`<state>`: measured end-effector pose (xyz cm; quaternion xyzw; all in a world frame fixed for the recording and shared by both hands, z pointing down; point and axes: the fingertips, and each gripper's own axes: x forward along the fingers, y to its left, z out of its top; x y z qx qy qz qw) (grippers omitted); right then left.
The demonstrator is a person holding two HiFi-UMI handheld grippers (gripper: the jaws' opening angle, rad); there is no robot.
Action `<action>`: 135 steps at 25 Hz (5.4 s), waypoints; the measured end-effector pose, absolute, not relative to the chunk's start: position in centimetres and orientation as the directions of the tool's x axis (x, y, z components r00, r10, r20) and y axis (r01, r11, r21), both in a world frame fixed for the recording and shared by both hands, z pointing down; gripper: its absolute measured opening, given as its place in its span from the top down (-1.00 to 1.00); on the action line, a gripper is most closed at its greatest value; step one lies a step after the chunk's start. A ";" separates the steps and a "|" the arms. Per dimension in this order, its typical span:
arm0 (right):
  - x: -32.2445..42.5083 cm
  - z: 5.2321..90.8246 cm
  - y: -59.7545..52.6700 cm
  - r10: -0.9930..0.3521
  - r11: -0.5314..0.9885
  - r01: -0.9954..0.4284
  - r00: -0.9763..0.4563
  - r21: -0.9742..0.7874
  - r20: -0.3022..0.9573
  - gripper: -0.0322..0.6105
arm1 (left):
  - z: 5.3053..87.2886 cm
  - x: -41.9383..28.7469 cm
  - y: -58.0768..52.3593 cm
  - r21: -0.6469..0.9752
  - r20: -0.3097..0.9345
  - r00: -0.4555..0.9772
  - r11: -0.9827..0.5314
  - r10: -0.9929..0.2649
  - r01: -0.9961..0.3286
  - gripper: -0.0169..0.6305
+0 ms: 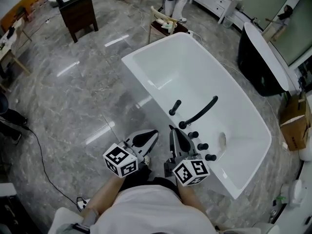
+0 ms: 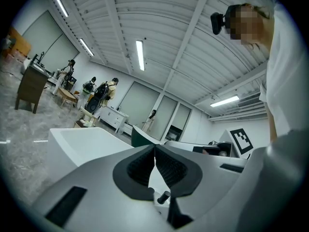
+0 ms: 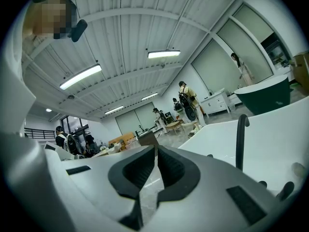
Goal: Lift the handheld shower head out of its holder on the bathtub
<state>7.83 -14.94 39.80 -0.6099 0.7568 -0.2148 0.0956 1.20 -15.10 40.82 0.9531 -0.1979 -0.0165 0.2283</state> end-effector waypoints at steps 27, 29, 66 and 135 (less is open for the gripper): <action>12.8 39.5 -21.1 -0.958 0.133 -0.935 -0.206 -0.330 0.198 0.84 | 40.4 5.5 -21.0 0.451 0.053 0.896 -0.790 -0.441 -0.415 0.91; 13.7 39.8 -21.7 -0.958 0.130 -0.938 -0.202 -0.320 0.203 0.84 | 40.7 6.4 -21.7 0.449 0.060 0.896 -0.790 -0.439 -0.417 0.91; 17.2 50.1 -29.3 -0.960 0.138 -0.930 -0.210 -0.340 0.184 0.84 | 52.9 12.1 -27.5 0.514 0.124 0.903 -0.752 -0.411 -0.413 0.91; 17.8 61.6 -35.0 -0.920 -0.013 -0.999 -0.003 -0.038 0.391 0.47 | 61.2 9.3 -30.0 0.565 0.194 0.855 -0.658 -0.480 -0.498 0.91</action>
